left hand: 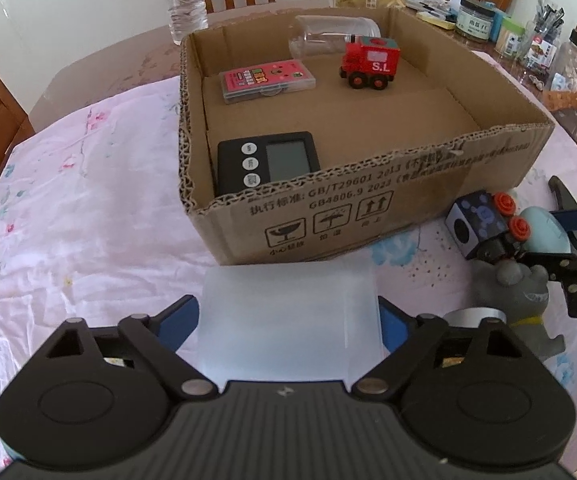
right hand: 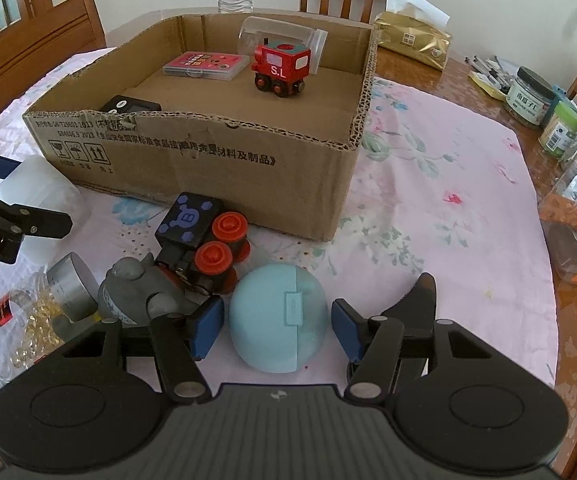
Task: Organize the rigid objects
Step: 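Close the right tool on the light blue ball while the left tool grasps the white plastic box, then carry the blue ball into the box and open the right tool while the left tool lifts the white box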
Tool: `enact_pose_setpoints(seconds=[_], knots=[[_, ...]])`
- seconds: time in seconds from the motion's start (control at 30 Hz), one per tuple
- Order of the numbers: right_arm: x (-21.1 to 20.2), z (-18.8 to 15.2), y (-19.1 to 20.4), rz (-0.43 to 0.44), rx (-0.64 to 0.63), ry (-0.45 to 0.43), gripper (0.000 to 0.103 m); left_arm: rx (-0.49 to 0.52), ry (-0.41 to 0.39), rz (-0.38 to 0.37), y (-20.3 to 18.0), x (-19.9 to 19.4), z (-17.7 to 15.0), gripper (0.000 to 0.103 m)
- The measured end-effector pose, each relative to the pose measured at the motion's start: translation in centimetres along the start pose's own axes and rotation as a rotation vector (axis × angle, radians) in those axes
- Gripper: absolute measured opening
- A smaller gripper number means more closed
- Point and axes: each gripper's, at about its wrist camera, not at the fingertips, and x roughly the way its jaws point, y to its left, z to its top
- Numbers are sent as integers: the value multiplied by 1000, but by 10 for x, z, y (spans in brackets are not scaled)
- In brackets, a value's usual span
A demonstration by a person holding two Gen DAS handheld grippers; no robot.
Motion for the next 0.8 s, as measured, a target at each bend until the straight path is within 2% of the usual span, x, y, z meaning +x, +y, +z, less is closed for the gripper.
enact_pose_setpoints(seconds=[0.13,0.17,0.37,0.8], knots=[[-1,0,1,3,-11,4,60,10,12,-1,-1,2,0,87],[-1,1,1,1,-12,4,58,13,15,0,-2,2,0,83],[-3,2,3,-12,-27,14,58,7,29,-14,1,1,2,83],[-31,11,-4,-9,-81,6,57,84,6,-32,9,-34,-2,82]])
